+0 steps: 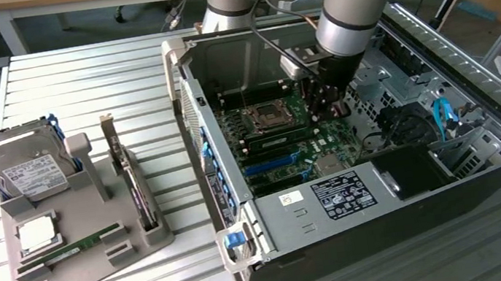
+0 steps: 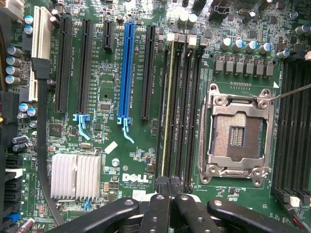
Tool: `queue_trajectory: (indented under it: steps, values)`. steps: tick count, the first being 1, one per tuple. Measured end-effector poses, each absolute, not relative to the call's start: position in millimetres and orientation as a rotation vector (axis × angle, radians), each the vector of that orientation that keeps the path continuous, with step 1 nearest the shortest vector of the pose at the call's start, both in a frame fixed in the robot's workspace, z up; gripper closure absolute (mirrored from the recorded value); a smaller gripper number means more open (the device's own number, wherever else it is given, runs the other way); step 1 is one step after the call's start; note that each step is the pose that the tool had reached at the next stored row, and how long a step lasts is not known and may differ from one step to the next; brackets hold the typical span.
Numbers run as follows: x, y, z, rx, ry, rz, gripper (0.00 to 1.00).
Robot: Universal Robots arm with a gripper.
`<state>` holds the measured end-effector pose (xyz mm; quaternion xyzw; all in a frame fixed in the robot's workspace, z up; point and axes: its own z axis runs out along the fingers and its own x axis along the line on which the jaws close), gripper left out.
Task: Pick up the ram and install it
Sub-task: 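Press down the ram until it locks into place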
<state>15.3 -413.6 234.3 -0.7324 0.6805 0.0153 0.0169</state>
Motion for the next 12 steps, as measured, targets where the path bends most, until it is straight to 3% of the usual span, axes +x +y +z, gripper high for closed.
queue_trajectory:
  steps: [12]
  values:
    - [15, -414, 242, -2.276, 2.115, 0.047, 0.89]
